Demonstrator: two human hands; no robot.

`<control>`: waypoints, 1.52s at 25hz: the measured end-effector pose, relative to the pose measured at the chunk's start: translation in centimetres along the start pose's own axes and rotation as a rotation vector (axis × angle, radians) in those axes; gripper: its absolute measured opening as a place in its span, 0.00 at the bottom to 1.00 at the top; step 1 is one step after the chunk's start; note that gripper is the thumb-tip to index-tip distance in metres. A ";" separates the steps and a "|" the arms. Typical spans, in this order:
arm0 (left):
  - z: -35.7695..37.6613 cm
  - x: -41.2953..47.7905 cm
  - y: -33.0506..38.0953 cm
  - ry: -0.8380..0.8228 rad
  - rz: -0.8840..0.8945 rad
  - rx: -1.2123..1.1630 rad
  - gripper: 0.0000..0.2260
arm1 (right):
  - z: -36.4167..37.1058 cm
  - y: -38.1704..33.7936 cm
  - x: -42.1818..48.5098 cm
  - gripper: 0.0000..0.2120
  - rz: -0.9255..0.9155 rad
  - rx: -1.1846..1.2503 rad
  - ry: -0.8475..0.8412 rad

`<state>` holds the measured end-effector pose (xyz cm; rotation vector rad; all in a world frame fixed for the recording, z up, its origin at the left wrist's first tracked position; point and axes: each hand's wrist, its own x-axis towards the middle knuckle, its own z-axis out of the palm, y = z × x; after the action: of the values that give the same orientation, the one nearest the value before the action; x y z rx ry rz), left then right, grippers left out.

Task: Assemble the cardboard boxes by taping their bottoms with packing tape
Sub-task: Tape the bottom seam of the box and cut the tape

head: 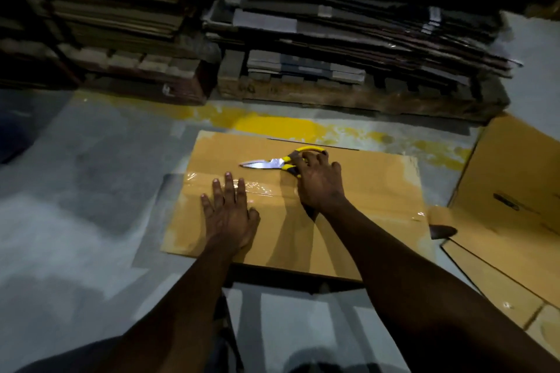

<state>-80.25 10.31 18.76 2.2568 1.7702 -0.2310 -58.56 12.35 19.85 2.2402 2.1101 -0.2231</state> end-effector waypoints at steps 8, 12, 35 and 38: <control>0.0 -0.3 16.1 -0.069 0.478 0.179 0.31 | 0.3 12.3 -12.4 0.26 0.572 0.261 0.182; -0.4 2.0 28.2 -0.010 0.835 0.269 0.25 | 3.6 20.7 -19.1 0.22 0.907 0.626 0.276; 0.0 10.9 43.7 -0.858 0.557 0.185 0.13 | 10.0 31.0 -17.1 0.32 1.093 0.729 0.494; -0.2 10.7 44.7 -0.975 0.459 0.001 0.16 | 10.0 31.4 -17.3 0.32 1.069 0.735 0.491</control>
<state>-34.36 10.39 20.70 1.9206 0.7347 -1.0074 -28.87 -8.13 10.66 3.7670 0.6132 -0.4471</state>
